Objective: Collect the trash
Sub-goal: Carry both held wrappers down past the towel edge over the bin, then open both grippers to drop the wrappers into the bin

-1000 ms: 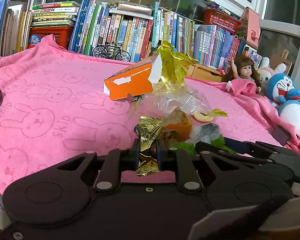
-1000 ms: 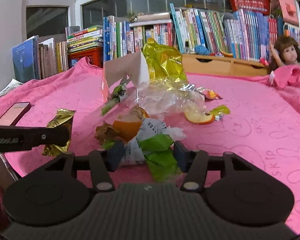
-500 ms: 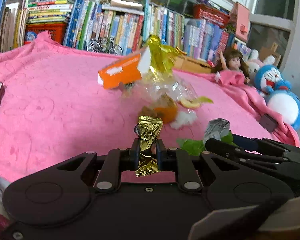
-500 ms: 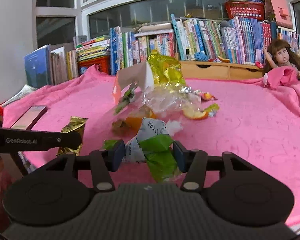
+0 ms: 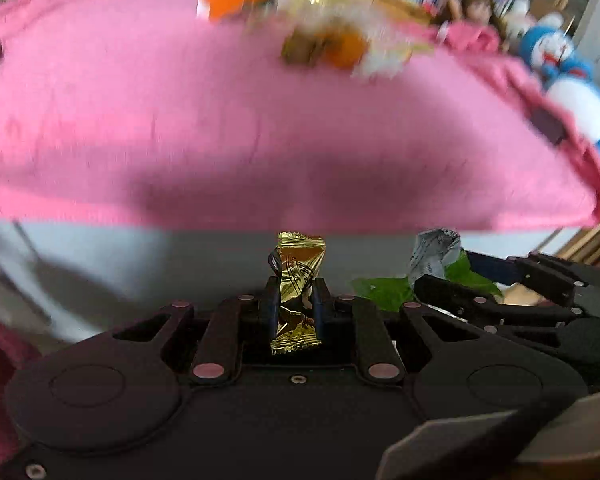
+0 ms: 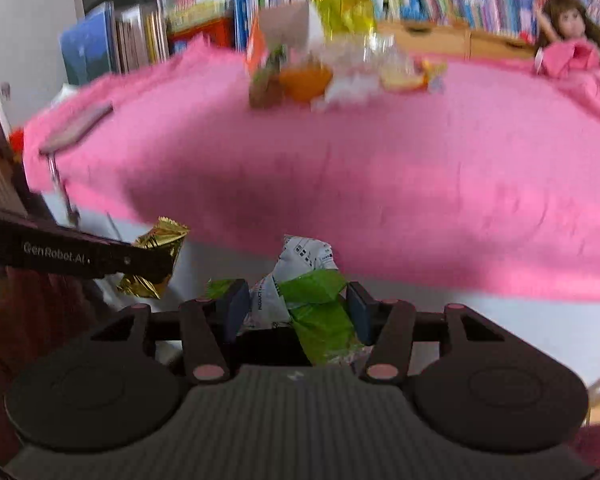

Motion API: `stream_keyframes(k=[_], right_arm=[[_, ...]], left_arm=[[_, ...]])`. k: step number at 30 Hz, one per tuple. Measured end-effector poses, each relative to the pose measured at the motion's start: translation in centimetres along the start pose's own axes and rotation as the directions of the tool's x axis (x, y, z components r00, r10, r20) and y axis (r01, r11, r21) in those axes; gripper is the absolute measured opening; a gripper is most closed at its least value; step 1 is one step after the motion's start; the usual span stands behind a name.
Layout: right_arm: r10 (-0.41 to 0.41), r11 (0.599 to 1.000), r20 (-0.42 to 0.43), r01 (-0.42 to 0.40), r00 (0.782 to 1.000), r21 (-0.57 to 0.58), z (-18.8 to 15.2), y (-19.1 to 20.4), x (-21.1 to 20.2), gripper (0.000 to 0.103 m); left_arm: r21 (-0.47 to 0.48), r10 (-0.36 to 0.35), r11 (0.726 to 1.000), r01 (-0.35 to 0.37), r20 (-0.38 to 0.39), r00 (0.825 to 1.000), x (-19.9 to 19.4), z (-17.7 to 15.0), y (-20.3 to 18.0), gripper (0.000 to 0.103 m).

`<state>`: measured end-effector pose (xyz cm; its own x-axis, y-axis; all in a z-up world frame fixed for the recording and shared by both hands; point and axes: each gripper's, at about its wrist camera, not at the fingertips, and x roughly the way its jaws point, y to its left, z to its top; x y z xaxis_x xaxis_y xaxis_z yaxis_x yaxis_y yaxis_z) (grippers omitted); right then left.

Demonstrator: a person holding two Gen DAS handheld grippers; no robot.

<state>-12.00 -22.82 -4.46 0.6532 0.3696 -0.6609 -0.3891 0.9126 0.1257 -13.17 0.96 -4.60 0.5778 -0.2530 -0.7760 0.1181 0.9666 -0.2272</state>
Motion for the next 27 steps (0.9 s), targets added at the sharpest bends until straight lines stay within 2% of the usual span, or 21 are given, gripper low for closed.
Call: stream_keyframes(k=[5, 11, 21, 27], right_arm=[[0.013, 1.000, -0.109, -0.016, 0.994, -0.019, -1.9, 0.2, 2.3, 0.058], [0.016, 0.999, -0.193, -0.026, 0.981, -0.048, -3.7, 0.6, 4.2, 0.059], [0.020, 0.997, -0.247, -0.038, 0.969, -0.067, -4.9, 1.2, 5.2, 0.061], [0.026, 0.997, -0.260, -0.044, 0.965, -0.064, -3.9, 1.3, 5.7, 0.062]], left_arm=[[-0.031, 0.018, 0.999, -0.023, -0.162, 0.987, 3.9, -2.1, 0.9, 0.015], [0.004, 0.075, 0.997, -0.076, -0.266, 0.961, 6.9, -3.9, 1.0, 0.016], [0.053, 0.117, 0.993, -0.106, -0.299, 0.947, 8.4, -4.1, 0.4, 0.017], [0.059, 0.125, 0.992, -0.113, -0.305, 0.944, 8.2, -3.9, 0.2, 0.017]])
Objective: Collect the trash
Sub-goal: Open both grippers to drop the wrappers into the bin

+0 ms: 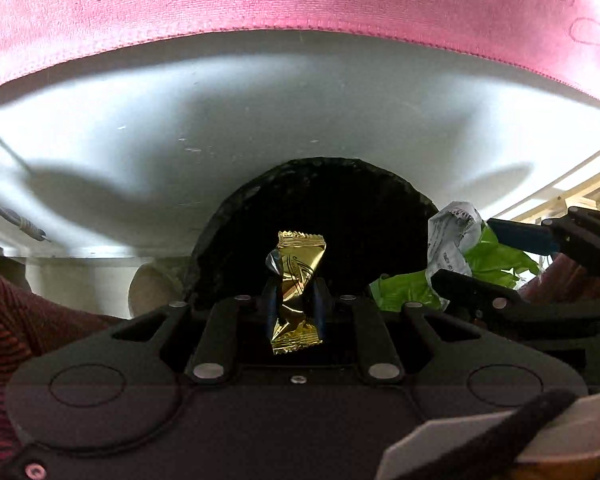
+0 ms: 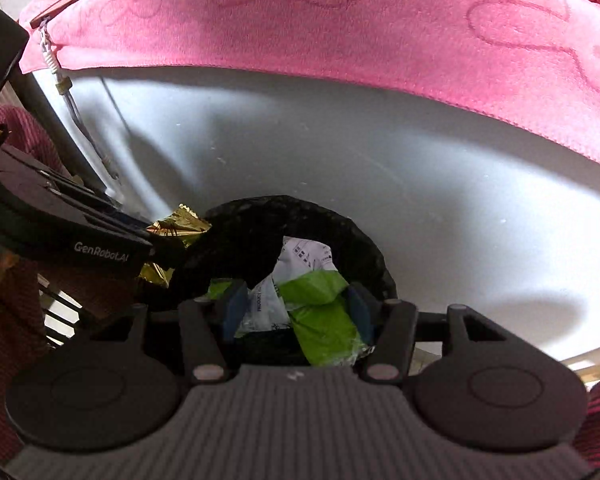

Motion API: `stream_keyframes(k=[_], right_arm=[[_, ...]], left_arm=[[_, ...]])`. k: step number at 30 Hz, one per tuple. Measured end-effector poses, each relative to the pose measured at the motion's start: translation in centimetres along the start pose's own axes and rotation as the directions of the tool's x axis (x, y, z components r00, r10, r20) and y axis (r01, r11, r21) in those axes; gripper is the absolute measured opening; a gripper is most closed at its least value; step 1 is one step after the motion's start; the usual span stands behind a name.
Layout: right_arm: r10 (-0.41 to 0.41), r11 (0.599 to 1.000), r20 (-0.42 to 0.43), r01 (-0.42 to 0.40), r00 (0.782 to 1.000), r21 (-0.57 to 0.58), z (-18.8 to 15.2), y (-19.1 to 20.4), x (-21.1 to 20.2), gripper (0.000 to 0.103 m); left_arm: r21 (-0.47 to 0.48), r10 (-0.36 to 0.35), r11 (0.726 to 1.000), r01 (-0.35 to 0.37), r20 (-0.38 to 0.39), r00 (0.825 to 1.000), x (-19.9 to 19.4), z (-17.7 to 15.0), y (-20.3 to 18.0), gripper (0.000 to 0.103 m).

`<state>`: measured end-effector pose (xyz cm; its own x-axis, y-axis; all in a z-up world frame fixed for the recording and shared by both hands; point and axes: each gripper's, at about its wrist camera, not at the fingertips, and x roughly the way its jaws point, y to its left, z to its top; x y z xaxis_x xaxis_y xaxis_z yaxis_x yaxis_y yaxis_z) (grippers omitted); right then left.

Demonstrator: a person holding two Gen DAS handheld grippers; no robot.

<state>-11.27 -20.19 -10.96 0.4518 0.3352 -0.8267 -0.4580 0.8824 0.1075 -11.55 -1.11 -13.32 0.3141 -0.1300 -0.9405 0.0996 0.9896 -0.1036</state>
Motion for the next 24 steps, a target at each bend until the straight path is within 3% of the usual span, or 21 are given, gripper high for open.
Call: stream_keyframes(k=[3, 7, 17, 24], right_arm=[[0.002, 1.000, 0.001, -0.002, 1.000, -0.004, 0.0, 0.0, 0.1, 0.065], [0.012, 1.000, 0.000, -0.012, 1.000, 0.003, 0.1, -0.2, -0.1, 0.074], [0.005, 1.000, 0.031, -0.005, 0.999, 0.003, 0.4, -0.4, -1.2, 0.077], [-0.016, 1.000, 0.111, 0.018, 0.994, -0.013, 1.3, -0.4, -3.7, 0.077]], left_arm=[[0.003, 0.003, 1.000, -0.003, 0.001, 1.000, 0.1, 0.0, 0.0, 0.021], [0.009, 0.015, 1.000, -0.015, 0.009, 1.000, -0.2, 0.0, -0.2, 0.042], [0.029, 0.056, 0.998, -0.057, 0.055, 0.997, -1.7, 0.4, -0.5, 0.055], [0.070, 0.062, 0.995, -0.074, 0.163, 0.985, -4.9, 1.0, -1.5, 0.062]])
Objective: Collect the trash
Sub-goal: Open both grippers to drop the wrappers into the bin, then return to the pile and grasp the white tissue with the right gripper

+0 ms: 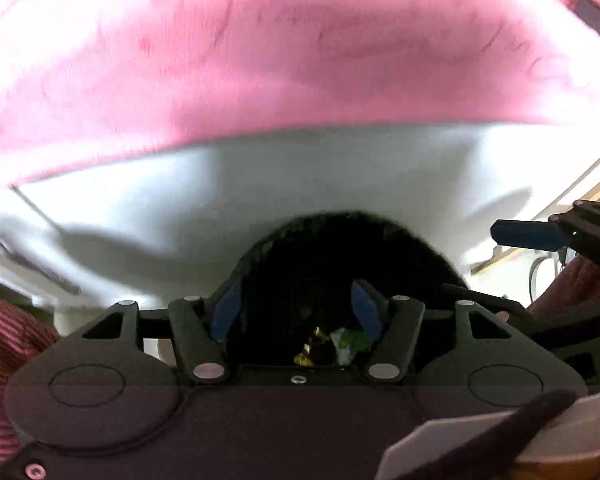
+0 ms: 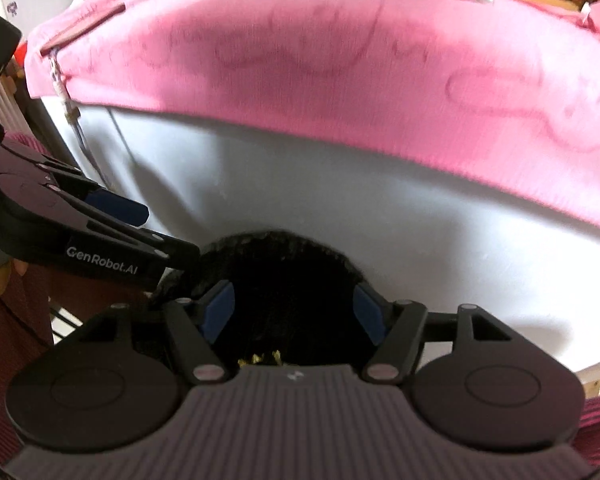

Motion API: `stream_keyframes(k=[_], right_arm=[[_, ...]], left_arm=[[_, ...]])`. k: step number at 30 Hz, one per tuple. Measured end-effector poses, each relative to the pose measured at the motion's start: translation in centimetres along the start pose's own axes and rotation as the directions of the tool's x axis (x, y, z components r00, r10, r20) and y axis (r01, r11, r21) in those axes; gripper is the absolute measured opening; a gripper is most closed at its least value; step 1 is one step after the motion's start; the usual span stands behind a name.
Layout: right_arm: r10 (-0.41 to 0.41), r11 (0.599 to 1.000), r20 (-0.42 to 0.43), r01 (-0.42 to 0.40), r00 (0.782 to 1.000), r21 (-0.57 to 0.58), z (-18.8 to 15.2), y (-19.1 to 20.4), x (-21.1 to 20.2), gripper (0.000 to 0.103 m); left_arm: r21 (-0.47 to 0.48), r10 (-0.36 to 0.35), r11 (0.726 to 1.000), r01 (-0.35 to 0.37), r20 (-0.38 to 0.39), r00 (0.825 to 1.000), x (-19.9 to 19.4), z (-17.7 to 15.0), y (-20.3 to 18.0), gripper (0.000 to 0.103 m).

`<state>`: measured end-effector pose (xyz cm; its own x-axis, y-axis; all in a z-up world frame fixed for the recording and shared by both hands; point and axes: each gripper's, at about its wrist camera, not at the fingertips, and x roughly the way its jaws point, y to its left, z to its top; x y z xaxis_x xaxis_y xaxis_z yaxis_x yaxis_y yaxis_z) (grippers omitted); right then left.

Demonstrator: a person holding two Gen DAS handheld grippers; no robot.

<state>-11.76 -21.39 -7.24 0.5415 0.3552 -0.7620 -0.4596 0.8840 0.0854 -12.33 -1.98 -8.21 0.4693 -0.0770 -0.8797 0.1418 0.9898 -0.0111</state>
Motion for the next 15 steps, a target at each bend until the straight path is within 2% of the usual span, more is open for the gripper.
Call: stream_keyframes(k=[8, 15], right_arm=[[-0.026, 1.000, 0.120, 0.028, 0.992, -0.014, 2.1, -0.7, -3.5, 0.077], [-0.062, 0.998, 0.231, 0.067, 0.971, -0.015, 3.9, -1.3, -6.4, 0.077]], left_arm=[[0.013, -0.048, 0.999, 0.047, 0.152, 0.987, -5.2, 2.1, -0.3, 0.065], [0.016, -0.096, 0.995, 0.095, 0.279, 0.955, -8.4, 4.4, -0.1, 0.072]])
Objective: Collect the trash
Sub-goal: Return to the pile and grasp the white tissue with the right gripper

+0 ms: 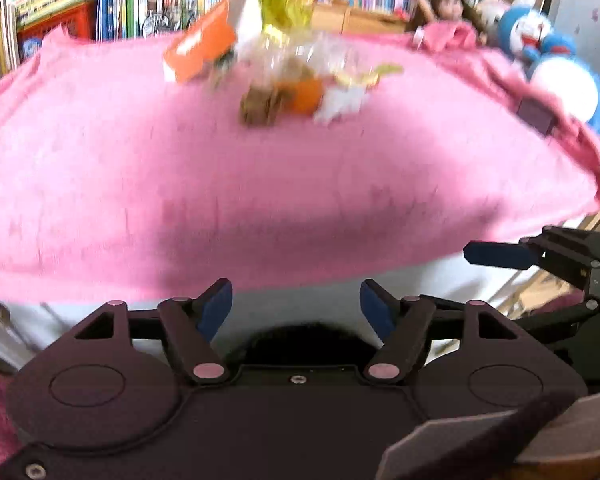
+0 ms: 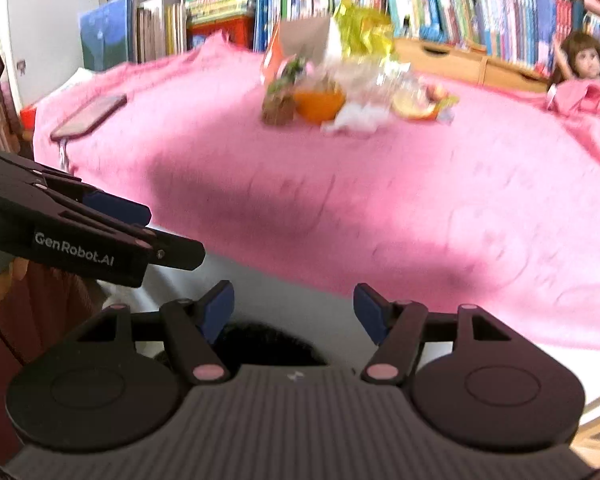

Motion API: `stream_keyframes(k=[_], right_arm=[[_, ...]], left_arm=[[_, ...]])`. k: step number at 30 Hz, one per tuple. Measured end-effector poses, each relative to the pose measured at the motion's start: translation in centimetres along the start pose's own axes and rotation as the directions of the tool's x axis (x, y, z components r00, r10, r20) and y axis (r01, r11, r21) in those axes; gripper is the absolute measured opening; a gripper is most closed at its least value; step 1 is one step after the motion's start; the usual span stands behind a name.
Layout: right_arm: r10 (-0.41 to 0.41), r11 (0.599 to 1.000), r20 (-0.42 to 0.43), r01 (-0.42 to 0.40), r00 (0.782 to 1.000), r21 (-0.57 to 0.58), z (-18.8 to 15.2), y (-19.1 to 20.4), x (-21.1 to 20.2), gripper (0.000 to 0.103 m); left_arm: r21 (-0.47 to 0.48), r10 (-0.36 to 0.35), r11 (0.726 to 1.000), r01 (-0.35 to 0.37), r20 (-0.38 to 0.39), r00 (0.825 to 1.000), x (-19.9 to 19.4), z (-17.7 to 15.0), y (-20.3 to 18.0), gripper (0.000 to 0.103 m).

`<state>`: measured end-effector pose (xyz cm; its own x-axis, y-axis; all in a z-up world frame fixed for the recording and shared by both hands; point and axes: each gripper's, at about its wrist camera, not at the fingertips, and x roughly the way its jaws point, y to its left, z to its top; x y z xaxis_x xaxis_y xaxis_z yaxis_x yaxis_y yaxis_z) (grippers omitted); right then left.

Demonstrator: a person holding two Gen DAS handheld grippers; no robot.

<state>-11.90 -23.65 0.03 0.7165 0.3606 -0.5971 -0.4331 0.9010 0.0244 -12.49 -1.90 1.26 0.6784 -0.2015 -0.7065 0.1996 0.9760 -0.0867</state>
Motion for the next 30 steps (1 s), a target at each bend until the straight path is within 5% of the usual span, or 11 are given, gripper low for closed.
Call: stream_keyframes(k=[10, 22, 30], right_arm=[[-0.079, 0.997, 0.107, 0.077, 0.991, 0.023, 3.1, -1.6, 0.0, 0.077], [-0.132, 0.988, 0.130, 0.120, 0.983, 0.094, 7.2, -4.4, 4.5, 0.076], [-0.120, 0.991, 0.129, 0.112, 0.984, 0.069, 9.5, -4.8, 7.8, 0.073]], left_arm=[[-0.004, -0.011, 1.000, 0.012, 0.120, 0.993, 0.6, 3.7, 0.3, 0.082], [-0.103, -0.015, 0.994, 0.035, 0.191, 0.981, 4.8, 8.3, 3.5, 0.086], [-0.128, -0.060, 0.988, 0.086, 0.191, 0.980, 8.0, 10.6, 4.4, 0.067]])
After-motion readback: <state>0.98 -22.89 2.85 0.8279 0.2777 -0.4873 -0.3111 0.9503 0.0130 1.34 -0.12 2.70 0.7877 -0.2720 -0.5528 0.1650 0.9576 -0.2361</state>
